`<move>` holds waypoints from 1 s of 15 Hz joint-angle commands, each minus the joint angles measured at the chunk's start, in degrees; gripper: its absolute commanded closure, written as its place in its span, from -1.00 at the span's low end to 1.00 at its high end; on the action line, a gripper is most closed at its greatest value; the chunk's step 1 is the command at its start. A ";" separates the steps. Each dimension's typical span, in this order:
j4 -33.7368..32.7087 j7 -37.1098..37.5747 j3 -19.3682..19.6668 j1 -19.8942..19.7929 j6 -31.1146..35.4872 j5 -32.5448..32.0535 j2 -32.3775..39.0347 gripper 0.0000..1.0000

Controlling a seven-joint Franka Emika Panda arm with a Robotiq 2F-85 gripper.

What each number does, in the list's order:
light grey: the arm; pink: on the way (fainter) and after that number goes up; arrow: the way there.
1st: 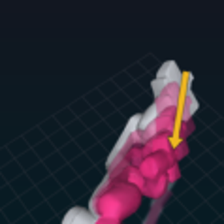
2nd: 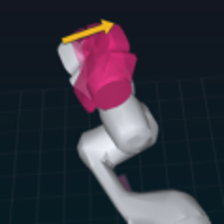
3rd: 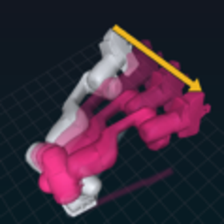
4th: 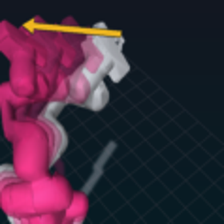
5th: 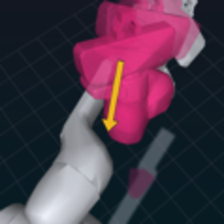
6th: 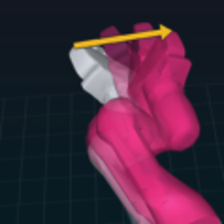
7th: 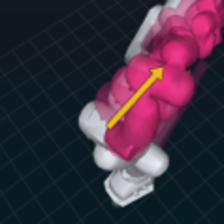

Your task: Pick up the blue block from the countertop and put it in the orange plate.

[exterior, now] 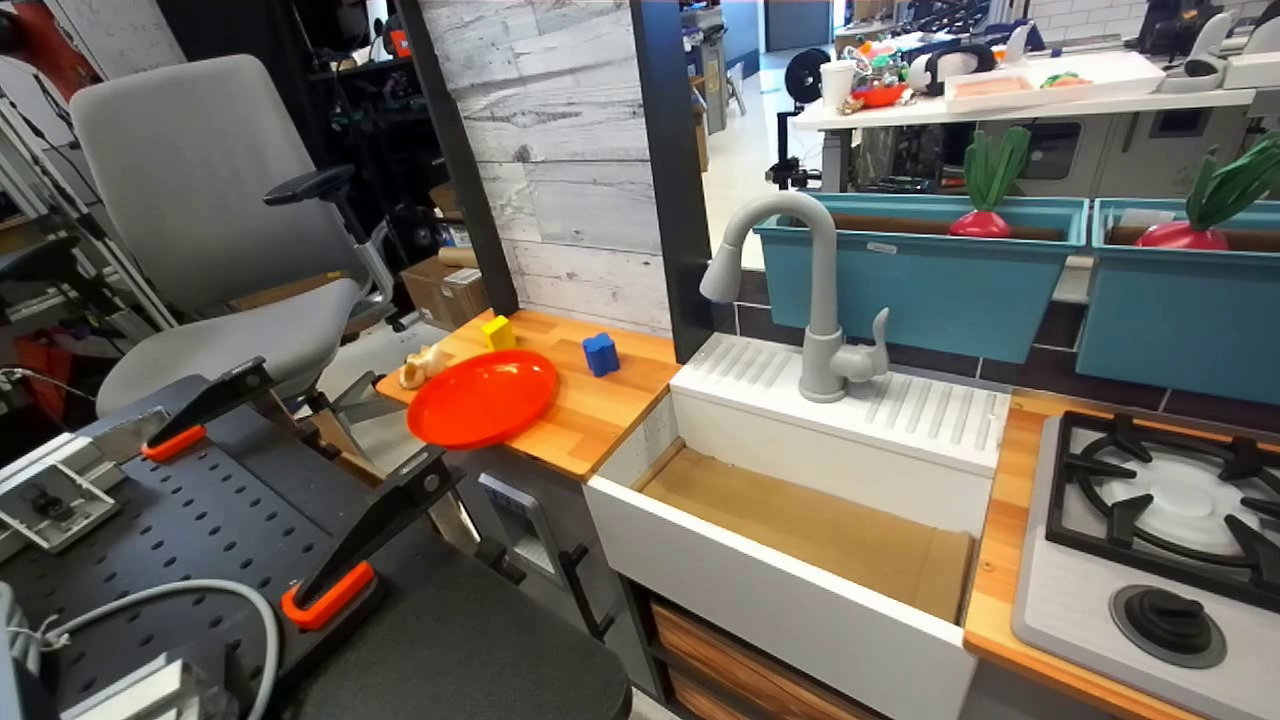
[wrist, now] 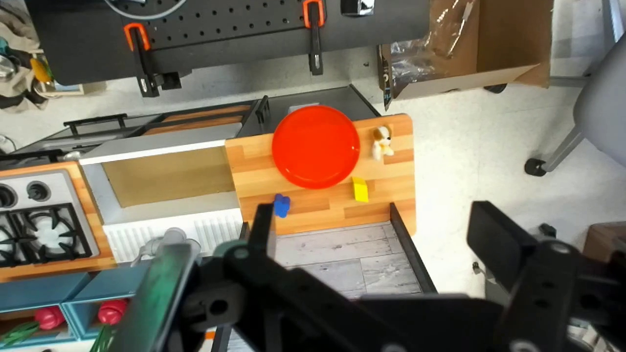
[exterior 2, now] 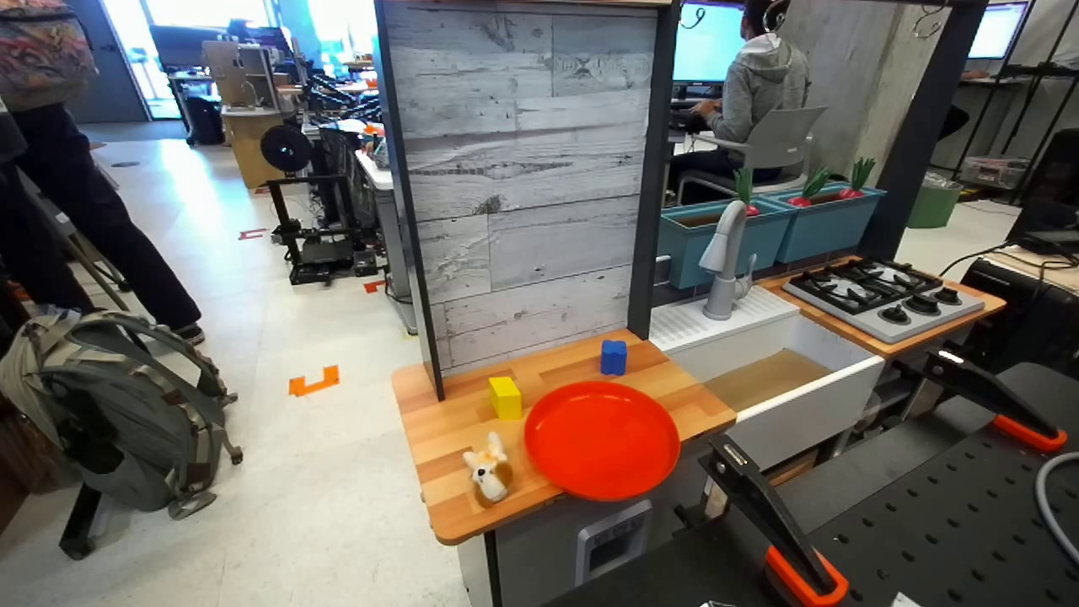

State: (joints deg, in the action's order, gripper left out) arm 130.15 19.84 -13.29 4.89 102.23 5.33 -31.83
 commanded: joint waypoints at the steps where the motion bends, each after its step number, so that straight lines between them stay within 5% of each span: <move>1: 1.11 0.17 -0.34 -0.97 8.71 -2.77 6.70 -1.00; 6: 4.82 0.27 1.55 -2.03 23.76 -4.81 17.42 -1.00; 10: 6.86 0.67 4.43 -3.00 42.10 -3.89 29.44 -1.00; 15: 6.05 2.21 6.95 -2.28 42.20 -5.83 33.10 -1.00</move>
State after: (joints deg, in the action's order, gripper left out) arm 136.22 22.18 -7.65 1.33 144.53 -0.61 1.33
